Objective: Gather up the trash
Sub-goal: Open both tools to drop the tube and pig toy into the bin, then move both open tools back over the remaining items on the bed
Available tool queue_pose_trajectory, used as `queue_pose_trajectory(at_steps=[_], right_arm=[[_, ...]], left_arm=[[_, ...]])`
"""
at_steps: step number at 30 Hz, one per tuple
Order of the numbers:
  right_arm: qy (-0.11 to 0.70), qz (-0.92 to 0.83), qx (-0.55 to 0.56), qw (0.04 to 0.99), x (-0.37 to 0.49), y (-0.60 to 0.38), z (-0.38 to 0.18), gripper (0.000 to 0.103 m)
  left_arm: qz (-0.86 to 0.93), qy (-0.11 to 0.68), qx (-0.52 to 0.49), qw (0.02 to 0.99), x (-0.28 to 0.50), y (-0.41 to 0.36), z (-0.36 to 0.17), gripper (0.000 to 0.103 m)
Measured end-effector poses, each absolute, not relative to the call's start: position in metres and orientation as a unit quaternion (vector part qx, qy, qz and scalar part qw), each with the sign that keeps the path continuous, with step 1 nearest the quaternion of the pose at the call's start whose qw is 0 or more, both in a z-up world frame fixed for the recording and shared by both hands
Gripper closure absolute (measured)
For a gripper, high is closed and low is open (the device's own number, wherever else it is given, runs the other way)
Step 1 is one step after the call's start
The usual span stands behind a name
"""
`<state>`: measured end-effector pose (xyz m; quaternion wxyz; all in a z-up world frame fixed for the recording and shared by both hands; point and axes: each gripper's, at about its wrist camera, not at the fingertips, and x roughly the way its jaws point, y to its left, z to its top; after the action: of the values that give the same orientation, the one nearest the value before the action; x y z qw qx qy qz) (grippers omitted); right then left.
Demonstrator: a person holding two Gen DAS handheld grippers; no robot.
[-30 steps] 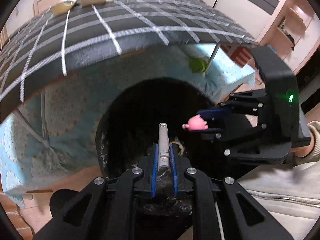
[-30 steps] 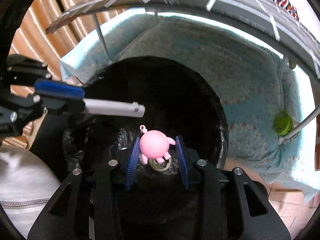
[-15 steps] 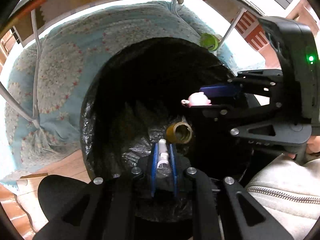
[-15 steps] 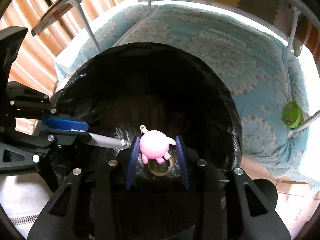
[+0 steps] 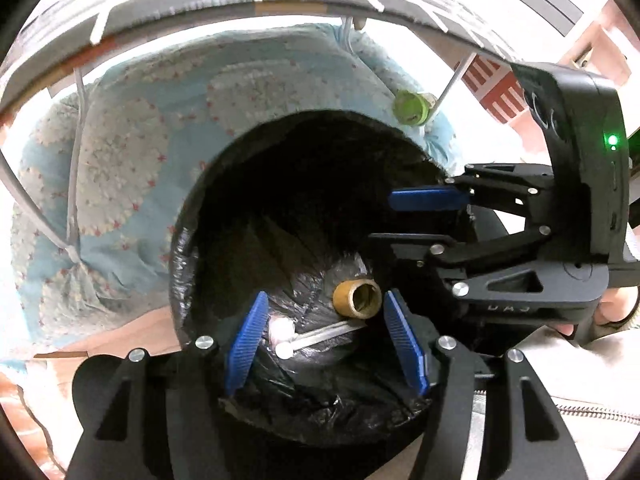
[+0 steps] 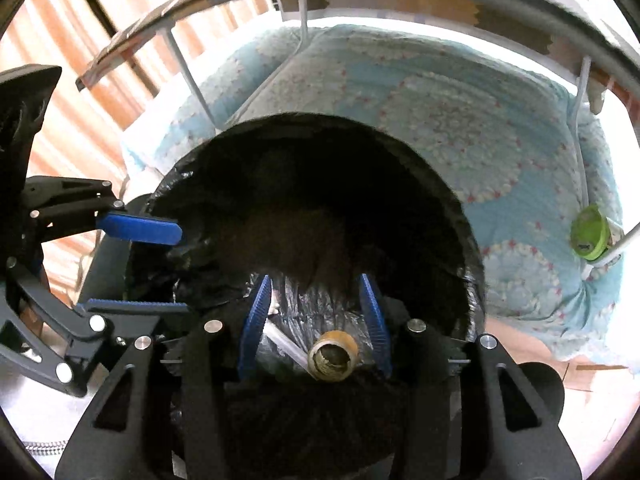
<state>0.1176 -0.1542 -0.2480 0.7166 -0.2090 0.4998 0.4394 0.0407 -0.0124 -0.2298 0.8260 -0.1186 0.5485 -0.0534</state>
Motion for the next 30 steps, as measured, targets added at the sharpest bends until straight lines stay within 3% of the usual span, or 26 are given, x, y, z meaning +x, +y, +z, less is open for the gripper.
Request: queue_pose_trajectory(at_steps=[30], right_arm=[[0.378,0.461,-0.155,0.788,0.123,-0.172,-0.119,0.057]], left_arm=[[-0.02,0.393,-0.033,0.919,0.045,0.023,-0.09,0.045]])
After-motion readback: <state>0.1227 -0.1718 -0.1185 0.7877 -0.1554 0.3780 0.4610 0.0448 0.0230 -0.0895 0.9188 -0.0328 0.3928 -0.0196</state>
